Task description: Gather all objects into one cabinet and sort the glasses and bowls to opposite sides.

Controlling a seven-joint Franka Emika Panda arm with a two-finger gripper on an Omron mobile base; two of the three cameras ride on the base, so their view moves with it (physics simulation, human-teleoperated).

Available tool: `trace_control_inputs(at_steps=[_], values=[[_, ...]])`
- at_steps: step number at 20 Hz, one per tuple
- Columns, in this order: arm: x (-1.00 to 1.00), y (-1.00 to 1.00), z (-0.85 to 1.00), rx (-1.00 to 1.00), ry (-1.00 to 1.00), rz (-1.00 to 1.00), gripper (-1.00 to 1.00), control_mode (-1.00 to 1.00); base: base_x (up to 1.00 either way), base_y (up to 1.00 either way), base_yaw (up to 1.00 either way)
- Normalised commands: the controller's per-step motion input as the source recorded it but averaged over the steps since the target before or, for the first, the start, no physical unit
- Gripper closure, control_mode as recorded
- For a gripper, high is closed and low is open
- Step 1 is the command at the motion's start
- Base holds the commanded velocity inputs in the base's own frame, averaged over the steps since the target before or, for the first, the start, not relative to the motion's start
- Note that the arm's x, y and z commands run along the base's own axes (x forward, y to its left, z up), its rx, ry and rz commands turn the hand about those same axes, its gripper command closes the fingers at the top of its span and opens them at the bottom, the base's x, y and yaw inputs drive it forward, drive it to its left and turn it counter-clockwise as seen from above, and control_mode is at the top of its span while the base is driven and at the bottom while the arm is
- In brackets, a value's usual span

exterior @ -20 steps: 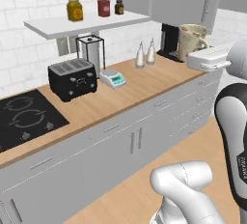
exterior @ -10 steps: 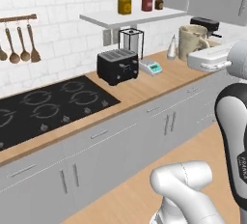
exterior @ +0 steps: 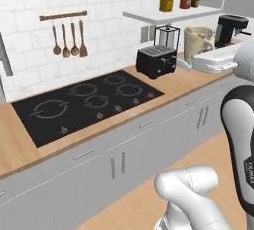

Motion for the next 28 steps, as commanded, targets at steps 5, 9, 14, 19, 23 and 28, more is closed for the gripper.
trace_control_inputs(at_steps=[5, 9, 14, 19, 23, 28], values=[[0.0, 0.0, 0.0, 0.0, 0.0, 0.0, 1.0, 1.0, -0.24, 0.99, 0.0], [0.0, 0.0, 0.0, 0.0, 0.0, 0.0, 1.0, 1.0, -0.48, 0.71, 0.04], [0.0, 0.0, 0.0, 0.0, 0.0, 0.0, 1.0, 1.0, -0.53, 0.02, 0.22], [0.0, 0.0, 0.0, 0.0, 0.0, 0.0, 1.0, 1.0, -0.52, 0.34, 0.29], [0.0, 0.0, 0.0, 0.0, 0.0, 0.0, 1.0, 1.0, -0.34, 0.74, 0.05], [0.0, 0.0, 0.0, 0.0, 0.0, 0.0, 1.0, 1.0, -0.49, 0.78, -0.08]])
